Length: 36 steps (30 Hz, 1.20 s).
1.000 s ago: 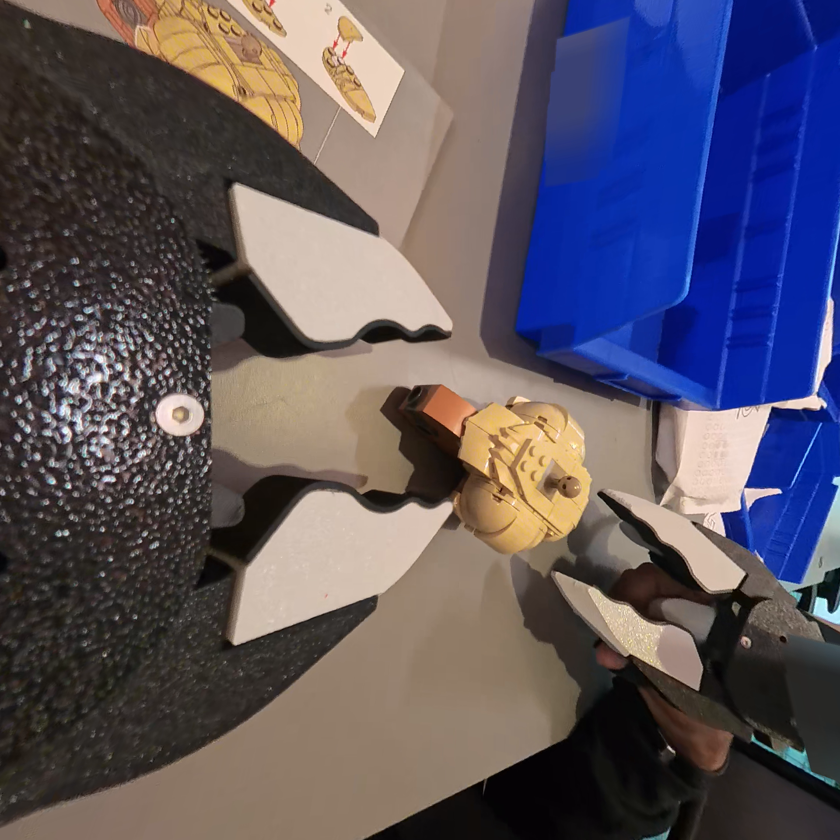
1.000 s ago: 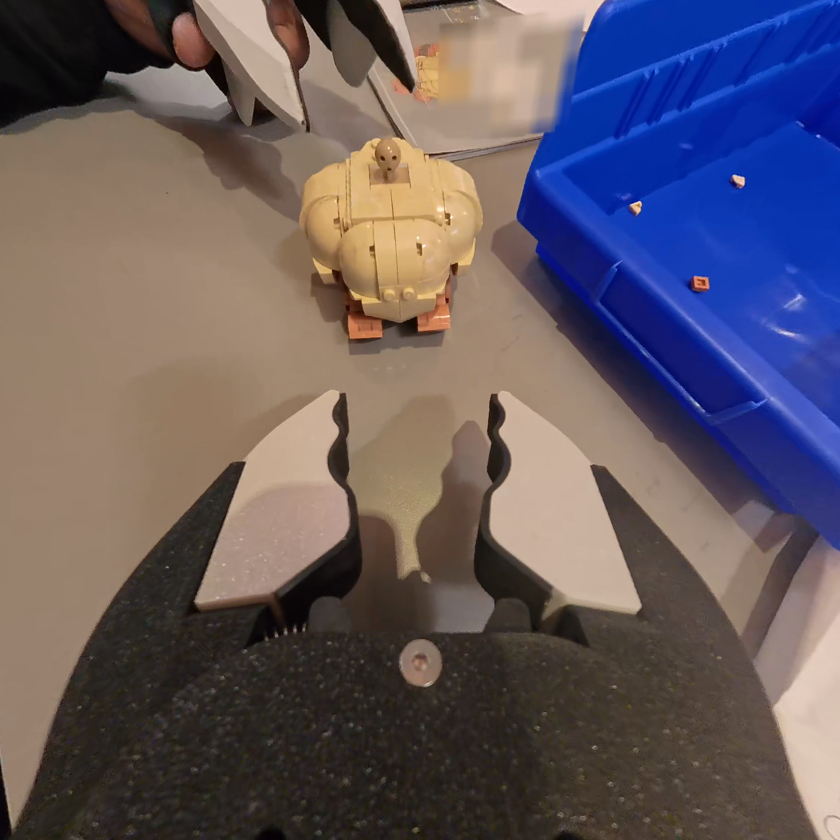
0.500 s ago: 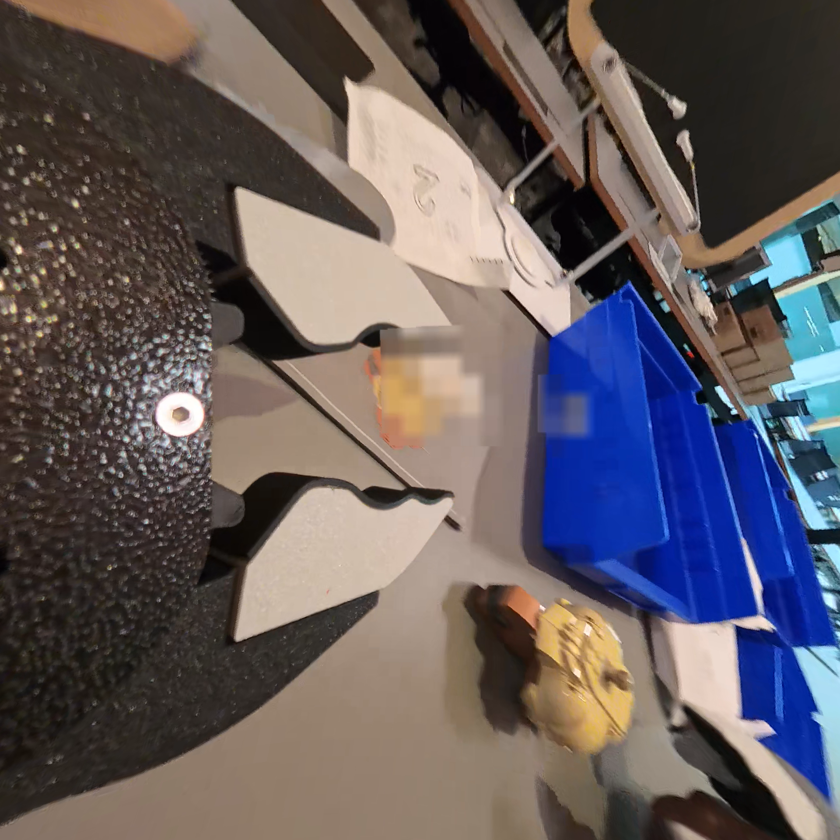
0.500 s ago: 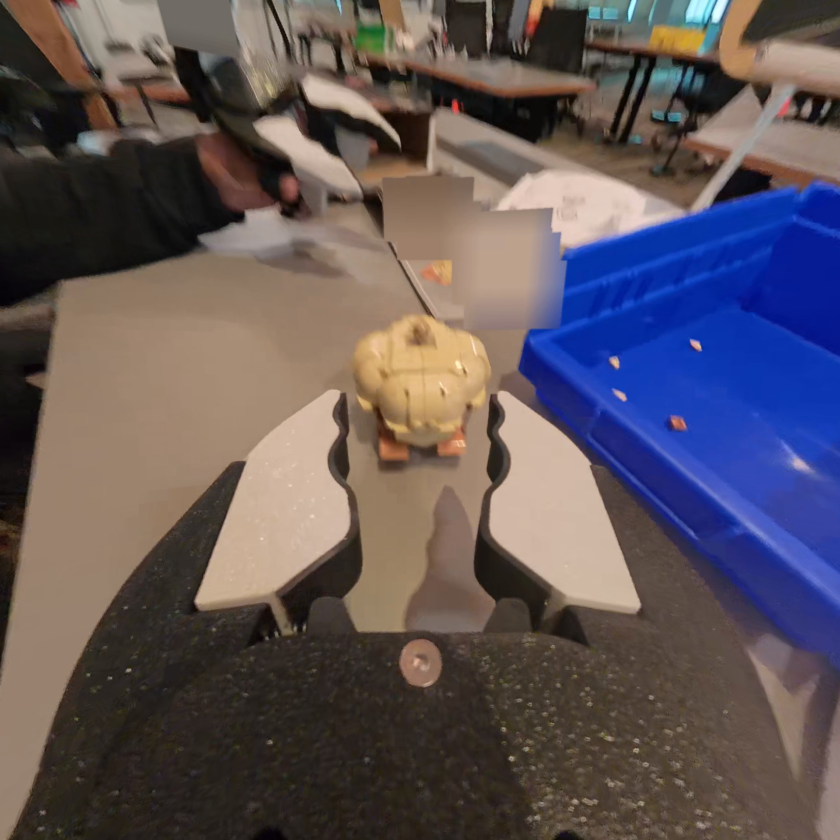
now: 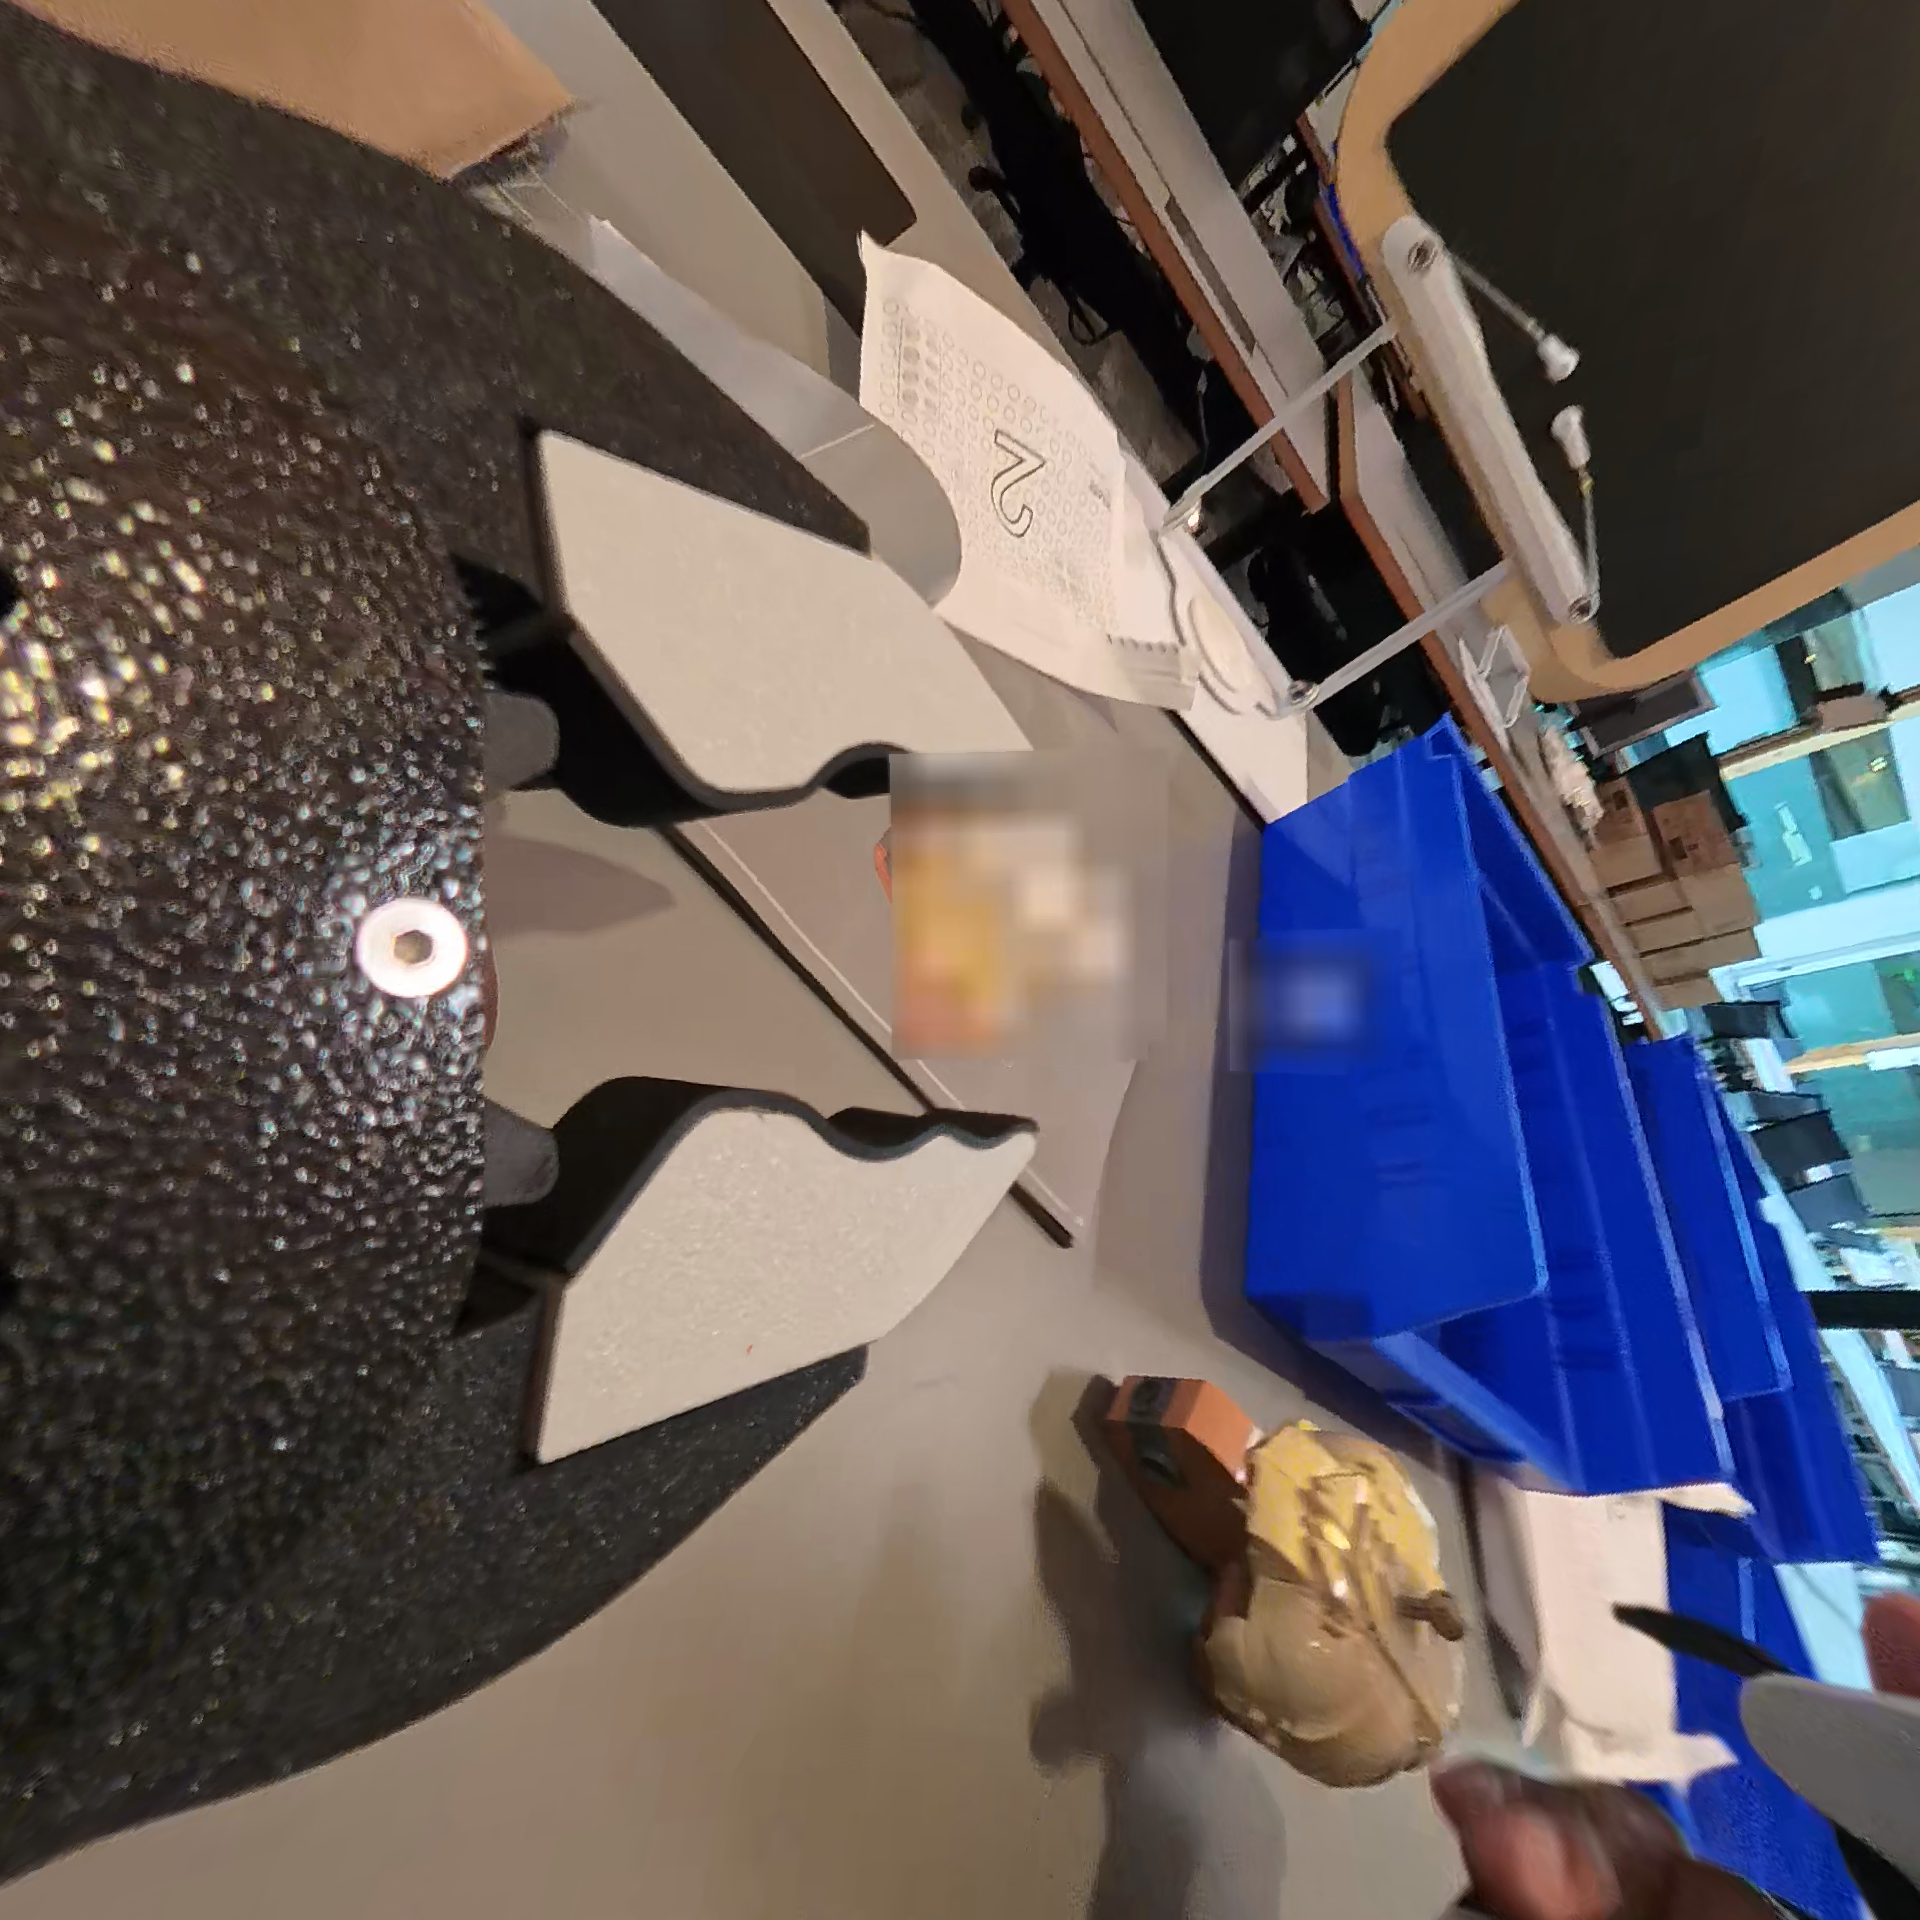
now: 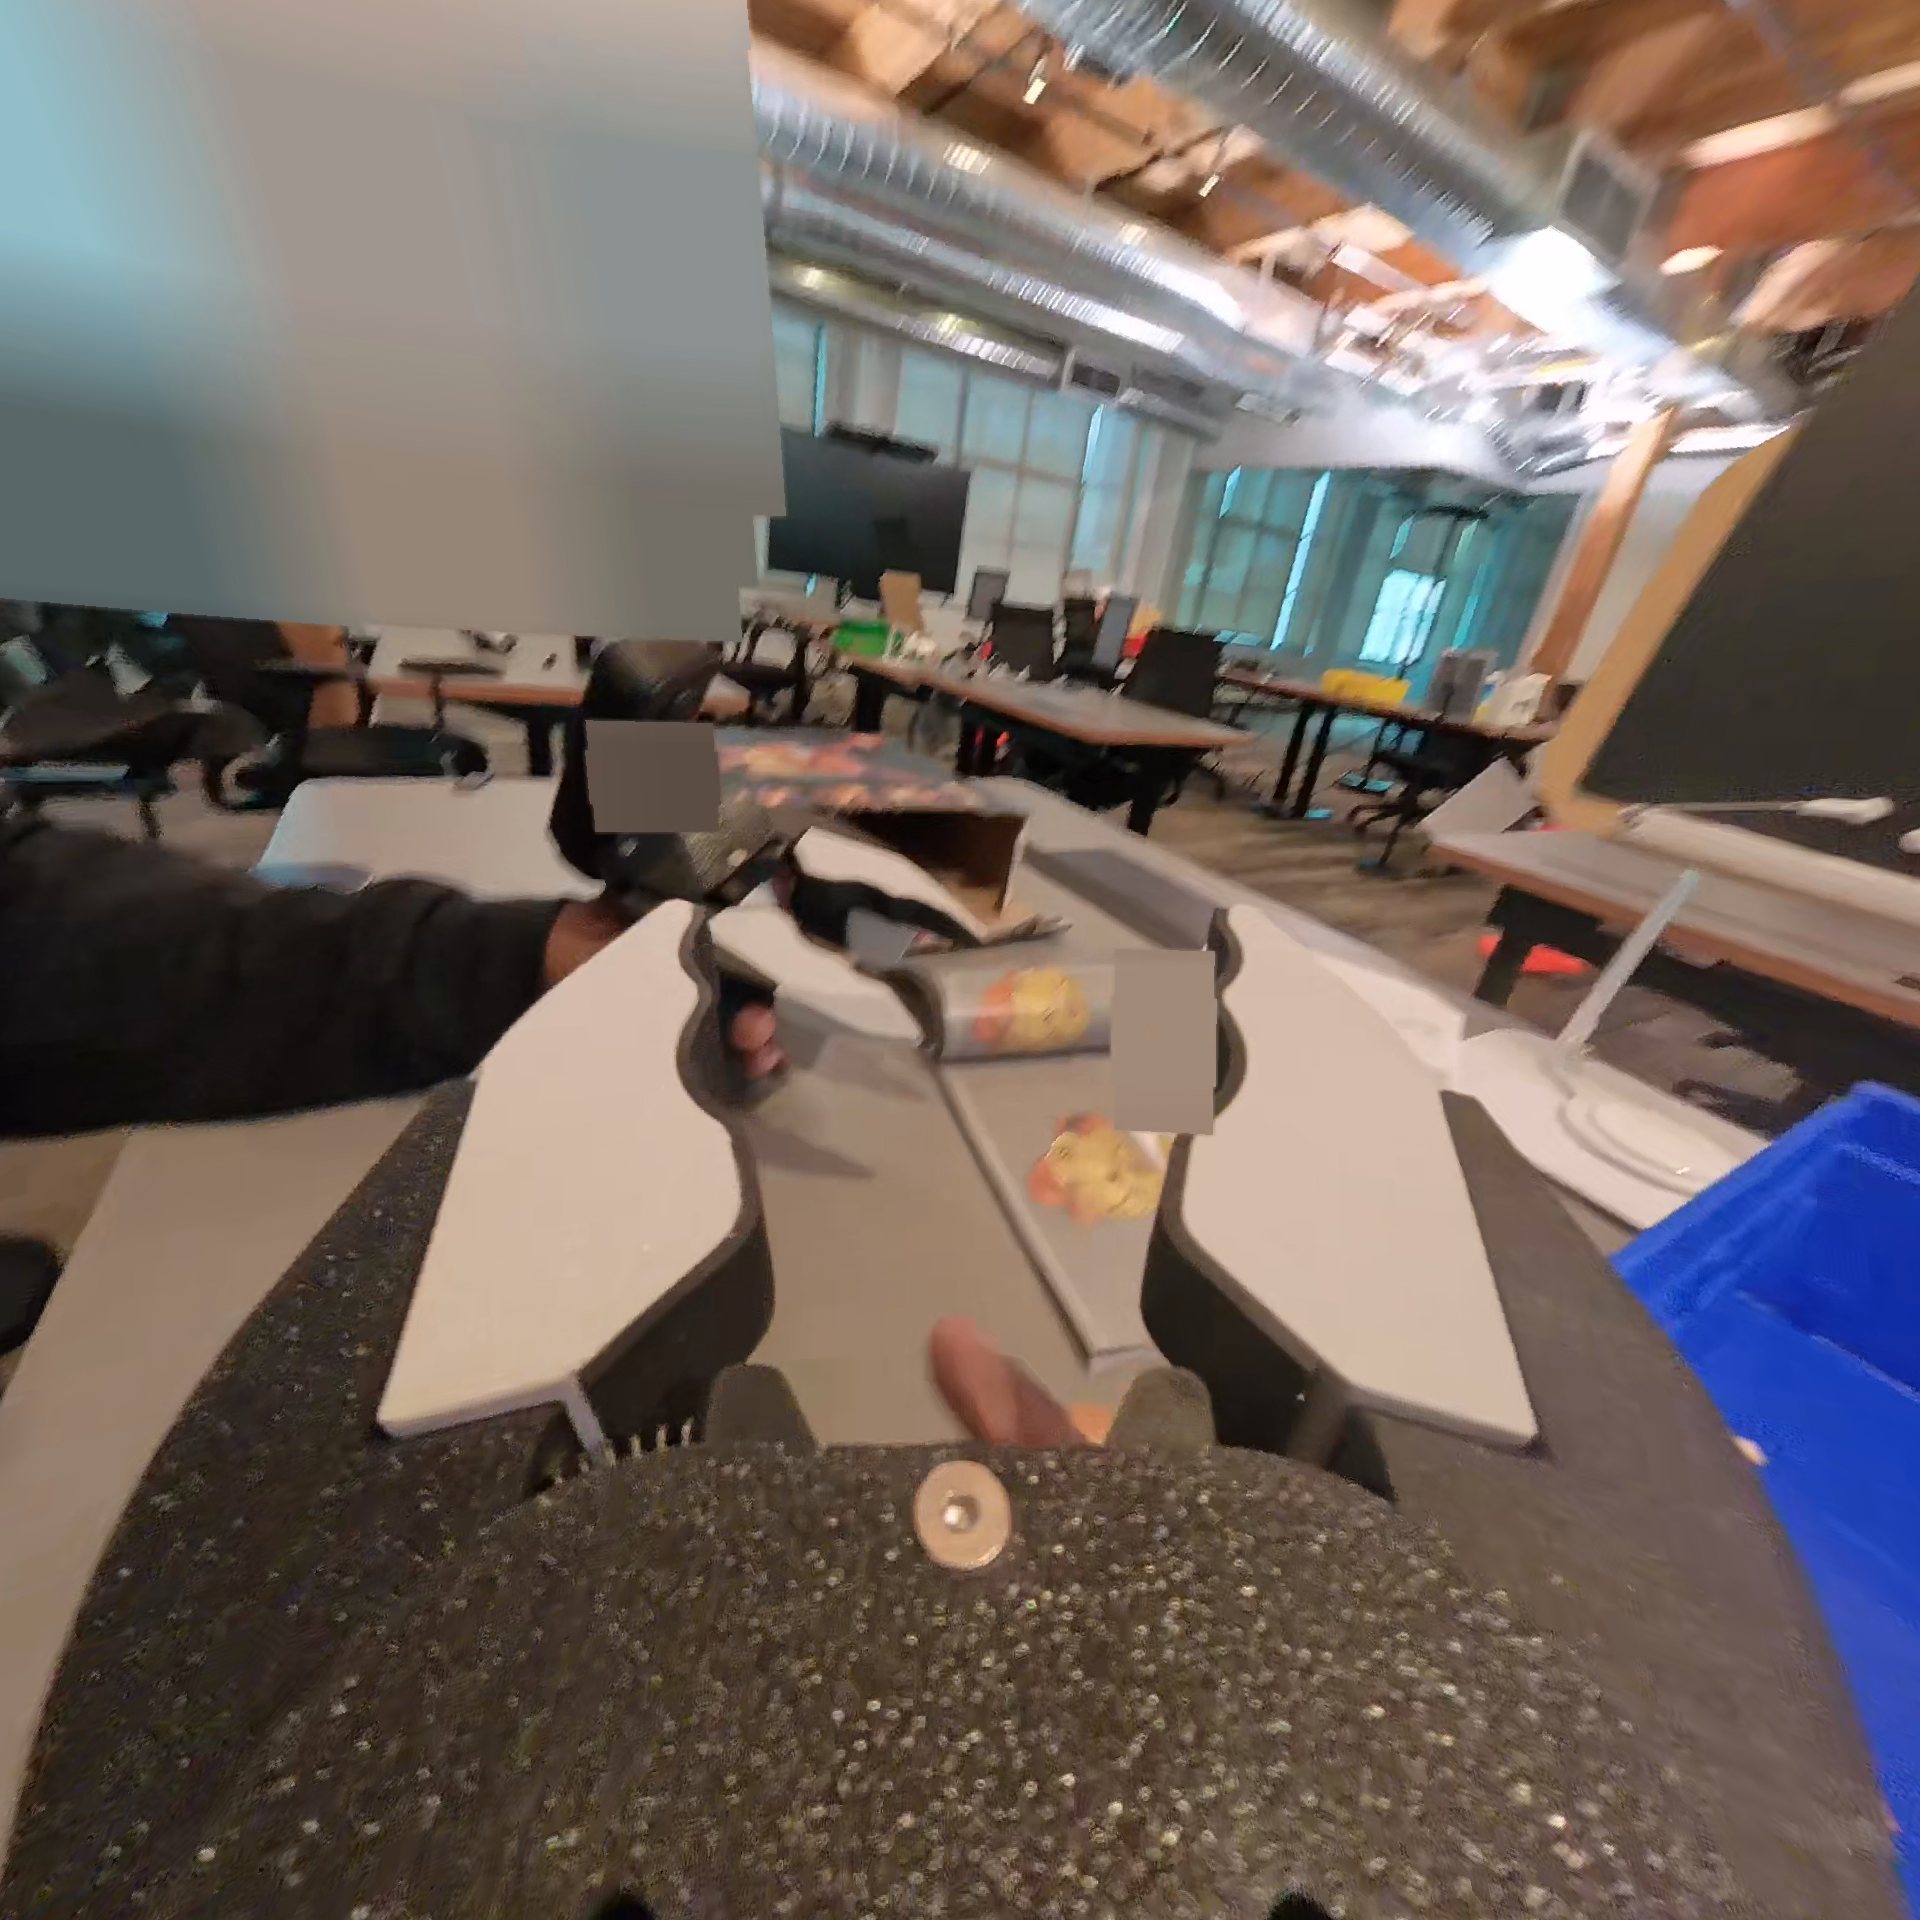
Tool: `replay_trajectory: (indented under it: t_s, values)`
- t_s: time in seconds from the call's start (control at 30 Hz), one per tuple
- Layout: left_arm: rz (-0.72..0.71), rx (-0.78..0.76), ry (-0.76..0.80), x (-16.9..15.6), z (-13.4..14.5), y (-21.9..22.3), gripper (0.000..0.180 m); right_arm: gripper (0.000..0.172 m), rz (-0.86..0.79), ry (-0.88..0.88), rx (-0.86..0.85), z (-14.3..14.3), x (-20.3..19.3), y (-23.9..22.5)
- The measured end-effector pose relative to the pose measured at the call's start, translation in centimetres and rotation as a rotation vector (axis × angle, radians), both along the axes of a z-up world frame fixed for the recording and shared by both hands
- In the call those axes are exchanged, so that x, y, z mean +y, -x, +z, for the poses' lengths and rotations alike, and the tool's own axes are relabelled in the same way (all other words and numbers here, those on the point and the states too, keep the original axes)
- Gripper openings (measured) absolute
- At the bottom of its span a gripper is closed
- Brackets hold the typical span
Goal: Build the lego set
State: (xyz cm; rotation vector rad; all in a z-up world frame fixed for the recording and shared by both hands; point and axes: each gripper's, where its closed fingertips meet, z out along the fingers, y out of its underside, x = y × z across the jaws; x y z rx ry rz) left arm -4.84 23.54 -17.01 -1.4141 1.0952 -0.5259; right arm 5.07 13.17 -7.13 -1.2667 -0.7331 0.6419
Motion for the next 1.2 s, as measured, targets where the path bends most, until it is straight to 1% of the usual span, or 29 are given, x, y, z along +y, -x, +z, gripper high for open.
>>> replay_trajectory:
  t_s: [0.07, 0.17, 0.2, 0.23, 0.27, 0.33, 0.37, 0.4, 0.47, 0.53, 0.63, 0.73, 0.8, 0.87, 0.9, 0.93, 1.03, 1.07, 1.13, 1.17, 1.2]
  values:
    - [0.014, -0.058, 0.003, 0.2, 0.9, -0.1, 0.057, 0.087, -0.034, -0.061, 0.069, 2.0, 0.5, -1.2]
    - [0.008, -0.200, 0.064, 0.6, 2.6, -0.6, 0.056, 0.101, -0.114, -0.180, 0.164, 5.2, 1.3, -3.5]
    - [0.001, -0.250, 0.104, 0.8, 3.1, -0.8, 0.056, 0.107, -0.123, -0.182, 0.199, 5.9, 1.6, -4.1]
    - [-0.016, -0.292, 0.147, 0.8, 3.4, -1.0, 0.056, 0.106, -0.108, -0.144, 0.215, 6.3, 2.0, -4.5]
    - [-0.033, -0.323, 0.181, 0.8, 3.6, -1.3, 0.056, 0.109, -0.102, -0.104, 0.231, 6.5, 2.6, -5.0]
    - [-0.057, -0.356, 0.233, 0.9, 3.8, -2.0, 0.058, 0.103, -0.135, -0.112, 0.267, 7.2, 3.7, -6.6]
    - [-0.066, -0.363, 0.251, 0.9, 3.9, -2.3, 0.060, 0.097, -0.149, -0.122, 0.263, 7.3, 4.1, -7.2]
    - [-0.070, -0.365, 0.256, 1.0, 4.0, -2.6, 0.064, 0.095, -0.154, -0.103, 0.245, 7.0, 4.5, -7.5]
    - [-0.055, -0.342, 0.213, 1.4, 4.4, -2.9, 0.068, 0.094, -0.182, -0.092, 0.220, 6.7, 5.2, -8.1]
    - [-0.023, -0.301, 0.137, 2.0, 5.0, -3.1, 0.078, 0.094, -0.223, -0.098, 0.172, 6.6, 5.7, -8.5]
    - [0.007, -0.237, 0.032, 3.1, 5.8, -4.1, 0.096, 0.106, -0.266, -0.125, 0.116, 7.1, 6.1, -8.8]
    - [0.052, -0.175, -0.141, 4.3, 6.2, -5.3, 0.107, 0.115, -0.280, -0.147, 0.105, 7.9, 6.3, -8.8]
    - [0.077, -0.117, -0.256, 4.9, 5.7, -6.1, 0.109, 0.114, -0.280, -0.159, 0.090, 7.9, 6.4, -8.7]
    - [0.080, -0.084, -0.303, 5.2, 4.7, -6.9, 0.106, 0.110, -0.336, -0.118, 0.024, 6.6, 7.7, -8.9]
    - [0.077, -0.081, -0.321, 5.1, 4.3, -7.0, 0.099, 0.107, -0.359, -0.102, 0.018, 6.0, 8.1, -9.1]
    - [0.069, -0.076, -0.343, 4.9, 3.9, -7.1, 0.090, 0.100, -0.363, -0.108, 0.029, 5.7, 8.2, -9.2]
    - [0.029, -0.059, -0.391, 4.0, 3.5, -6.9, 0.073, 0.082, -0.339, -0.176, 0.018, 4.8, 7.7, -9.1]
    - [0.016, -0.061, -0.387, 3.7, 3.5, -6.7, 0.069, 0.077, -0.332, -0.188, -0.004, 4.5, 7.7, -9.1]
    - [0.003, -0.055, -0.331, 3.5, 3.1, -6.6, 0.065, 0.065, -0.341, -0.211, -0.055, 3.9, 7.8, -9.1]
    - [0.002, -0.053, -0.298, 3.6, 2.8, -6.6, 0.066, 0.059, -0.335, -0.228, -0.080, 3.6, 7.7, -9.0]
    - [0.004, -0.045, -0.269, 3.7, 2.5, -6.6, 0.068, 0.057, -0.330, -0.247, -0.102, 3.4, 7.6, -8.9]
